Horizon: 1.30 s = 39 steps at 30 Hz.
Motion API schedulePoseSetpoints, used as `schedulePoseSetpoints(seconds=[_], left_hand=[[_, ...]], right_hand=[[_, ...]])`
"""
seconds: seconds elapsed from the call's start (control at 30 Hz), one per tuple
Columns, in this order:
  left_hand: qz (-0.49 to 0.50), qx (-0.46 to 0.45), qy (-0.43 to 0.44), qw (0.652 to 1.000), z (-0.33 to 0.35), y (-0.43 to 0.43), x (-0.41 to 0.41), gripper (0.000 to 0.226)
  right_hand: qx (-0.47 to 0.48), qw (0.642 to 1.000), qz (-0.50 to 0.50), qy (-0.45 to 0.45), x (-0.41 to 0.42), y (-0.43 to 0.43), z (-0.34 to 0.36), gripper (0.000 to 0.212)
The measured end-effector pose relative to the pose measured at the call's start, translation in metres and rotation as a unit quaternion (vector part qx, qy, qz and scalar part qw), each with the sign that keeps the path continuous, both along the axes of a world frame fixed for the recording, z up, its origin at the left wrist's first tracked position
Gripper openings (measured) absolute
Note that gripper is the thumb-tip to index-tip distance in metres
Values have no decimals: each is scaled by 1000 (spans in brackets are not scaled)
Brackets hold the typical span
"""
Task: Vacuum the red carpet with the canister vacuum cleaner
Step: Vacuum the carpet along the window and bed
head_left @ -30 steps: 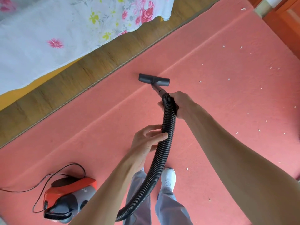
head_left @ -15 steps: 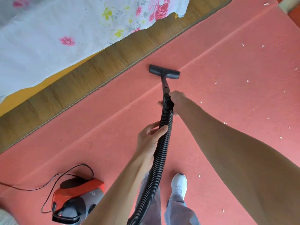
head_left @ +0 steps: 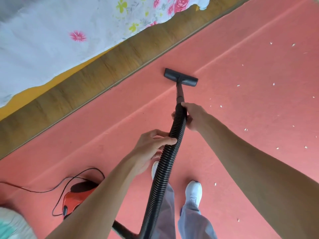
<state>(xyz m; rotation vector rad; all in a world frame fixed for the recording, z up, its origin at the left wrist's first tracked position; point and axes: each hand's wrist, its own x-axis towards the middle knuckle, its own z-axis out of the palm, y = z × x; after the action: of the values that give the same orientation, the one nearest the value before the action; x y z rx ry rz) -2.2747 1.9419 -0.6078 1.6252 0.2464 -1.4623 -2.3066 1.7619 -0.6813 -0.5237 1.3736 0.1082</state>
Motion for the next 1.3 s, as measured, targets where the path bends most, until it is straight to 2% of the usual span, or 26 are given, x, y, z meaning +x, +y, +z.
schedulePoseSetpoints(seconds=[0.07,0.27,0.43,0.53,0.67,0.83,0.97,1.1,1.17,1.23,1.3], left_hand=[[24,2,-23,999,-3,-10,4,25],[112,20,-42,993,-8,-31,0,27],[122,6,-26,992,-2,-23,0,28],[77,-8,-35,996,3,-18,-1,25],[-48,-32,-30,998,13,-5,10,22],[-182,-71,17,980,29,0,15,19],[-257,-90,49,961,35,3,4,24],[-277,-88,91,953,37,15,-14,25],[-273,-66,92,955,33,19,-26,34],[-255,-40,83,962,27,21,-37,46],[-213,-24,77,974,20,20,-48,48]], right_hand=[[-20,1000,-4,-7,17,-8,-2,32],[-43,999,-4,-13,37,-24,-15,34],[-26,998,-40,-29,32,-17,-21,33],[-25,996,-86,-25,23,-9,-15,30],[5,987,-156,-35,-7,2,3,28],[-6,978,-208,-14,-46,20,30,21],[-18,978,-203,37,-71,34,41,20],[-17,980,-182,84,-102,49,38,28],[-7,980,-178,92,-113,55,32,30],[-2,979,-185,89,-117,55,24,28],[-10,979,-184,89,-118,48,17,25]])
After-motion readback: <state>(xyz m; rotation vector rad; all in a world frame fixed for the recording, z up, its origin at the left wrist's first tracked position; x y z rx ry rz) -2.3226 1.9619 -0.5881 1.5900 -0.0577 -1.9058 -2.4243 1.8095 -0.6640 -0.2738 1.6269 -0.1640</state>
